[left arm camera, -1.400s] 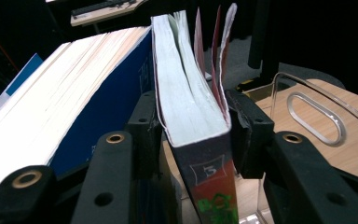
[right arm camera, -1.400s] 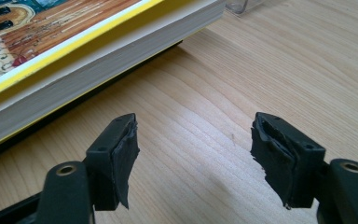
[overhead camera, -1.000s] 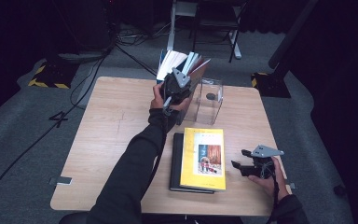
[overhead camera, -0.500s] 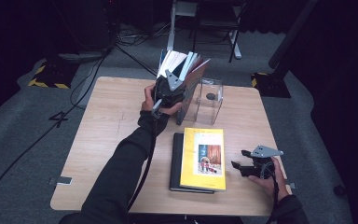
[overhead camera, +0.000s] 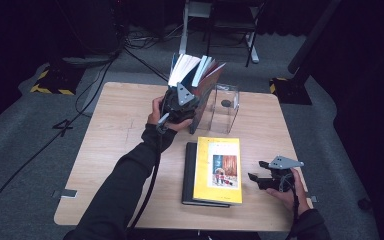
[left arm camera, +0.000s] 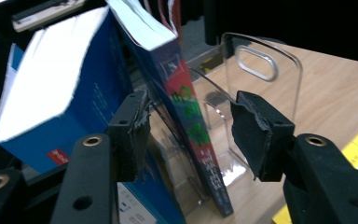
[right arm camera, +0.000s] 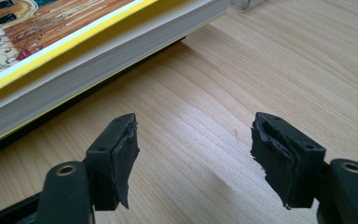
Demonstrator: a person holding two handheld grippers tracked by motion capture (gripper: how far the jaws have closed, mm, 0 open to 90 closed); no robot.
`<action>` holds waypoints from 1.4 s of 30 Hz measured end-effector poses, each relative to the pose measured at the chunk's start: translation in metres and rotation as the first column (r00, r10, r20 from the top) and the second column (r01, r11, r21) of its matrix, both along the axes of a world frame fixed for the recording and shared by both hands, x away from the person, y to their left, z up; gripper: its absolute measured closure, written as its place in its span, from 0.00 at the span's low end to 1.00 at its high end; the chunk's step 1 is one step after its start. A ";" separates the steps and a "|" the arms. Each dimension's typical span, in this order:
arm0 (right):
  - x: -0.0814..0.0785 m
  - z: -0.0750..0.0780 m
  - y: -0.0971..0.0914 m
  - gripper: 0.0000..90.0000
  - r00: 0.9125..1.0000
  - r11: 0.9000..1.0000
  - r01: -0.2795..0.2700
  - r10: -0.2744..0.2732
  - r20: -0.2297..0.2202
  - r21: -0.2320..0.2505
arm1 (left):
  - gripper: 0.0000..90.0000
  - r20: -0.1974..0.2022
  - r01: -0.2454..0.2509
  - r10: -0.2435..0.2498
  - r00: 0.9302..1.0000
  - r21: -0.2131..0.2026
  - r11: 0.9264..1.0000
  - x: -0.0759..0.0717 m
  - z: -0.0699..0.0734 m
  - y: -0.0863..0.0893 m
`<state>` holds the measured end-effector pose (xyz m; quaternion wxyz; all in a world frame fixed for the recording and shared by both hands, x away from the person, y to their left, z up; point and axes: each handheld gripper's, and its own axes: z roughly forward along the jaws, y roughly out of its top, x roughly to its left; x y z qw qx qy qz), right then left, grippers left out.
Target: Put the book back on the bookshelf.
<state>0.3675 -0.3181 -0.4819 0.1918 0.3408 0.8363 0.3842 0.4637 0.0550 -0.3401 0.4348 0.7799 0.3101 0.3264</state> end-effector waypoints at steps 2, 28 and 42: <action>0.000 0.000 0.000 0.36 1.000 1.000 -0.003 0.003 -0.001 -0.005 | 0.50 -0.007 0.014 -0.014 1.000 0.004 1.000 -0.004 -0.002 0.003; -0.001 -0.002 0.002 0.35 1.000 1.000 -0.012 0.012 -0.018 -0.018 | 0.43 -0.059 0.105 -0.099 0.993 0.113 0.988 -0.042 -0.038 0.037; -0.002 0.000 0.000 0.33 0.999 1.000 -0.010 0.010 -0.036 0.002 | 0.38 -0.136 0.189 -0.172 0.976 0.125 0.974 -0.060 -0.075 0.057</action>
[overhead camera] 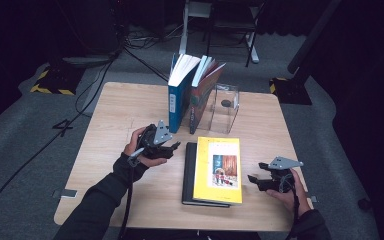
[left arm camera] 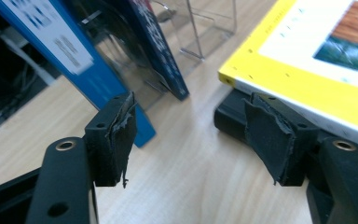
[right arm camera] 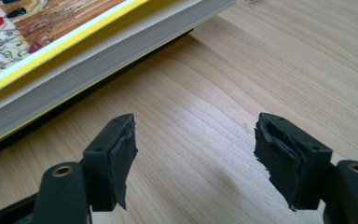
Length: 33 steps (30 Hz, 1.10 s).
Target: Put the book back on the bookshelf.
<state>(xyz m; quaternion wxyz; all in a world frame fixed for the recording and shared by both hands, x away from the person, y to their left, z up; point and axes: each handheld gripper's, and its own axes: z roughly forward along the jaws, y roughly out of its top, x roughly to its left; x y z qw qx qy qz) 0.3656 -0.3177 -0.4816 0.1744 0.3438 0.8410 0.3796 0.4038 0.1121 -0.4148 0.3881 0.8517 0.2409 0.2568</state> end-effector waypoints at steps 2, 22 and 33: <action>-0.001 0.002 0.000 0.33 1.000 1.000 -0.005 0.005 0.000 0.006 | 0.37 -0.016 0.005 -0.005 1.000 0.009 1.000 -0.003 -0.006 0.001; -0.013 0.014 0.007 0.30 0.999 0.999 -0.048 0.048 0.018 0.003 | 0.30 -0.127 0.077 -0.065 0.990 0.088 0.993 -0.031 -0.046 0.016; -0.021 0.022 0.008 0.30 0.996 0.996 -0.084 0.084 0.003 0.015 | 0.30 -0.205 0.149 -0.128 0.970 0.090 0.985 -0.054 -0.068 0.022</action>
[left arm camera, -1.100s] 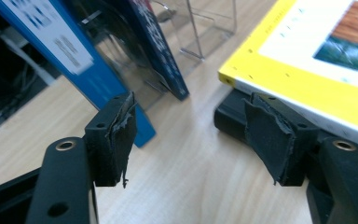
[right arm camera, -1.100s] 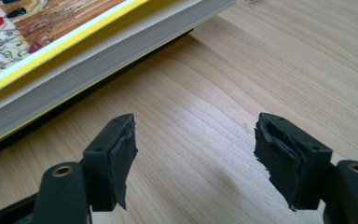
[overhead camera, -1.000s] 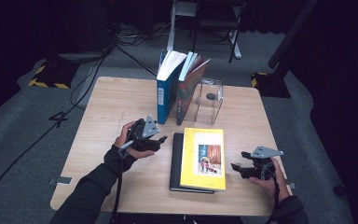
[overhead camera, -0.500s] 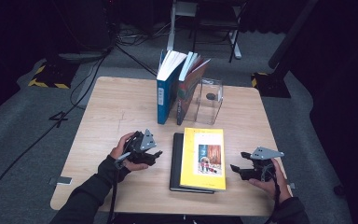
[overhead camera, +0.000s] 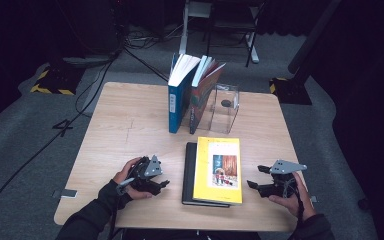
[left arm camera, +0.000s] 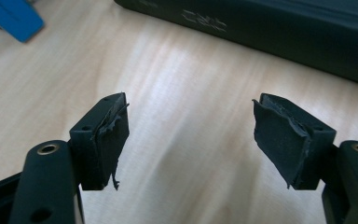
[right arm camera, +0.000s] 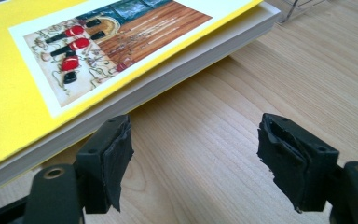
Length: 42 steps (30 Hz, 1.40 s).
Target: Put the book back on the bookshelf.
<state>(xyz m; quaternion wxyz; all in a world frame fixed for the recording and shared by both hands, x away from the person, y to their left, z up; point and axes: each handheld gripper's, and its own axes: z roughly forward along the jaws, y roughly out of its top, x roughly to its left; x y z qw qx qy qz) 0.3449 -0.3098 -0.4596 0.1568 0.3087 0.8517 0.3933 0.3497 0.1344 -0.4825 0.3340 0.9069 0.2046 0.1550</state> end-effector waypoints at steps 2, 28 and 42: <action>0.000 0.001 0.000 0.29 1.000 1.000 0.001 -0.001 0.000 0.000 | 0.30 -0.011 0.016 -0.016 1.000 0.001 1.000 -0.004 -0.002 0.000; -0.013 0.020 0.020 0.28 0.995 0.995 -0.092 0.093 -0.041 0.025 | 0.24 -0.135 0.135 -0.146 0.980 -0.086 0.987 -0.033 -0.020 -0.016; -0.007 0.007 0.043 0.19 0.969 0.987 -0.163 0.160 -0.189 0.003 | 0.18 -0.127 0.159 -0.170 0.977 -0.090 0.983 -0.030 -0.022 -0.019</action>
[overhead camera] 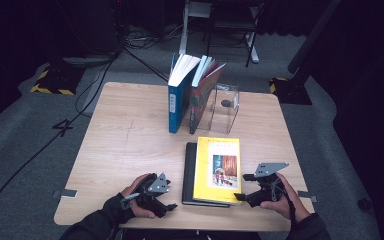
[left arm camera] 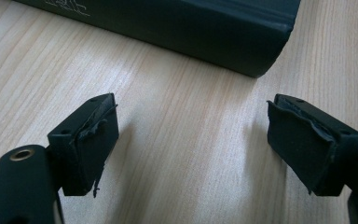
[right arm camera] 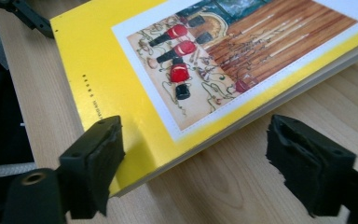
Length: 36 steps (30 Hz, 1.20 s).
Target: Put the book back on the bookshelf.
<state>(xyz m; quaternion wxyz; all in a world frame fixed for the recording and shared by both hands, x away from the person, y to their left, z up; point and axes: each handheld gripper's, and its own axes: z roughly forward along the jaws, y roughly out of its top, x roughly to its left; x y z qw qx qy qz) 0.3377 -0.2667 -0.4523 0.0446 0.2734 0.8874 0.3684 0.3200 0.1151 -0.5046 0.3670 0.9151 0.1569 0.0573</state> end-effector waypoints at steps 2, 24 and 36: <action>0.004 -0.002 0.000 0.19 1.000 1.000 -0.009 0.009 -0.027 0.003 | 0.18 -0.002 0.002 -0.002 1.000 0.000 1.000 0.000 0.000 0.000; 0.016 0.013 0.012 0.25 0.997 0.997 -0.074 0.073 0.015 0.013 | 0.17 -0.001 0.014 -0.014 1.000 0.001 1.000 0.003 0.000 -0.002; 0.049 0.007 0.042 0.39 0.996 0.994 -0.088 0.089 -0.013 0.062 | 0.16 -0.006 0.025 -0.025 1.000 0.004 1.000 0.006 0.000 -0.004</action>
